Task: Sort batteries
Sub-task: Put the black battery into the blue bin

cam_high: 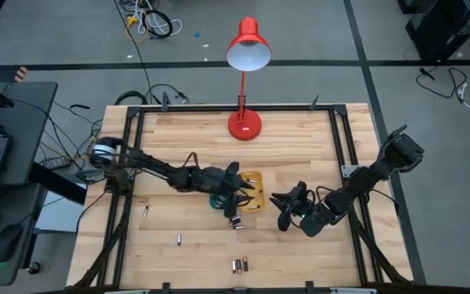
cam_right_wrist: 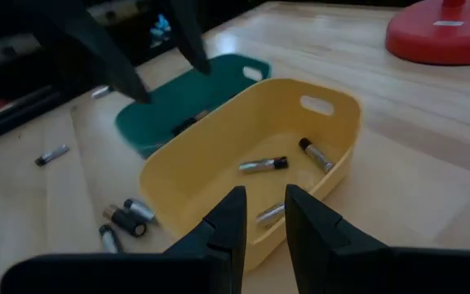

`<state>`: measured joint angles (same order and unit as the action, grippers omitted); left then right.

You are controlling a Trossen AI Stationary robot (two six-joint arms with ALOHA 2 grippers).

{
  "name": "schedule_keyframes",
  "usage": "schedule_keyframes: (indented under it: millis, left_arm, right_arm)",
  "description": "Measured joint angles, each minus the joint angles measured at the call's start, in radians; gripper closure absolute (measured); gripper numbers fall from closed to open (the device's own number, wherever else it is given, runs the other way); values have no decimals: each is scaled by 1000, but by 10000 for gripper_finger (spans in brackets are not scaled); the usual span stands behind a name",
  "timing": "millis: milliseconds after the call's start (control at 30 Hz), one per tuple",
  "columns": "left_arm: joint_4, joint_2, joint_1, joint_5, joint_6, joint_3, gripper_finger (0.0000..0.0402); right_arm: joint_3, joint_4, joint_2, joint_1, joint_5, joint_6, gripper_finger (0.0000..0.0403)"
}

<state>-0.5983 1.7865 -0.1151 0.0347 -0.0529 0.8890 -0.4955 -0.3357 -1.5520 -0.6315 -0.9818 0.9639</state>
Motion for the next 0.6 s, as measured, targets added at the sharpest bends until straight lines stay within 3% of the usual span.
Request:
schedule_keyframes:
  millis: [167, 367, 600]
  left_arm:
    - [230, -139, -56, 51, 27, 0, 229]
    - [490, -284, -186, 216, 25, -1, 229]
    - [652, -317, -354, 286, 19, -1, 229]
  right_arm:
    - [0, -28, 0, -23, 59, -97, 329]
    - [0, -121, 0, -37, 157, -260, 329]
    - [0, -174, 0, -41, 365, -345, 329]
